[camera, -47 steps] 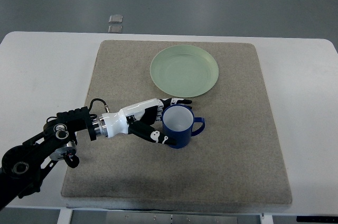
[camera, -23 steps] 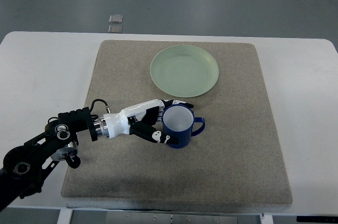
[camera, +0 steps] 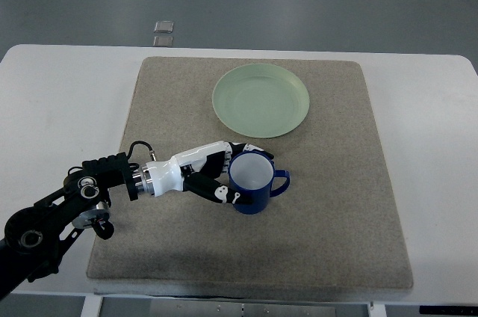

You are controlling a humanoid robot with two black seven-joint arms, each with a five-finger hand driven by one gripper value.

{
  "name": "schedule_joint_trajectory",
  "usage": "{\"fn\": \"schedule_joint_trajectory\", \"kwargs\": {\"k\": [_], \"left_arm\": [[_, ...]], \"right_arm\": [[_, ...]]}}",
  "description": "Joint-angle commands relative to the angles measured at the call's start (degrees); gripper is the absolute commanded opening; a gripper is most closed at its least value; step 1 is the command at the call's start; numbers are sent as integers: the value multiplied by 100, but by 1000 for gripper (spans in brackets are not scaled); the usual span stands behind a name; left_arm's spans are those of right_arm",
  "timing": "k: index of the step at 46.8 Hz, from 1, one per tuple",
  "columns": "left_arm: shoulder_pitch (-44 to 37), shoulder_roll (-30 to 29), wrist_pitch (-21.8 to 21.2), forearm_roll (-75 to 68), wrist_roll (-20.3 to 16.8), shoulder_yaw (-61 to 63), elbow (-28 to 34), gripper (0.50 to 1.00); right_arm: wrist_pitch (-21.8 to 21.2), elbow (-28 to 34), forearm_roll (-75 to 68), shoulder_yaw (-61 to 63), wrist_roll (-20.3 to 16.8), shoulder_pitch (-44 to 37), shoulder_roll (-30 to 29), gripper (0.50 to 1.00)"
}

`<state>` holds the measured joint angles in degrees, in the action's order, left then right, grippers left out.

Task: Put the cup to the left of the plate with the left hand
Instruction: 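Carry the blue mug past the plate and set it down beside it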

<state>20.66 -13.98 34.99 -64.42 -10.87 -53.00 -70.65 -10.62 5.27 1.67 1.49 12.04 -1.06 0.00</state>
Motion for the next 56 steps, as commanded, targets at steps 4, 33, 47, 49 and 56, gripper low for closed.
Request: {"fn": "schedule_joint_trajectory", "kwargs": {"k": [4, 33, 47, 49, 56], "left_arm": [[-1, 1, 1, 0, -3, 0, -1, 767], [175, -227, -79, 105, -179, -931, -28, 671], [237, -482, -1002, 272, -214, -1485, 543, 619], [254, -544, -1064, 281, -214, -1520, 596, 617], [360, -579, -1345, 334, -214, -1652, 912, 630]], "right_arm": [[-1, 0, 0, 0, 0, 0, 0, 932], [-1, 0, 0, 0, 0, 0, 0, 932], [-1, 0, 0, 0, 0, 0, 0, 932], [-1, 0, 0, 0, 0, 0, 0, 932], [7, 0, 0, 0, 0, 0, 0, 932]]}}
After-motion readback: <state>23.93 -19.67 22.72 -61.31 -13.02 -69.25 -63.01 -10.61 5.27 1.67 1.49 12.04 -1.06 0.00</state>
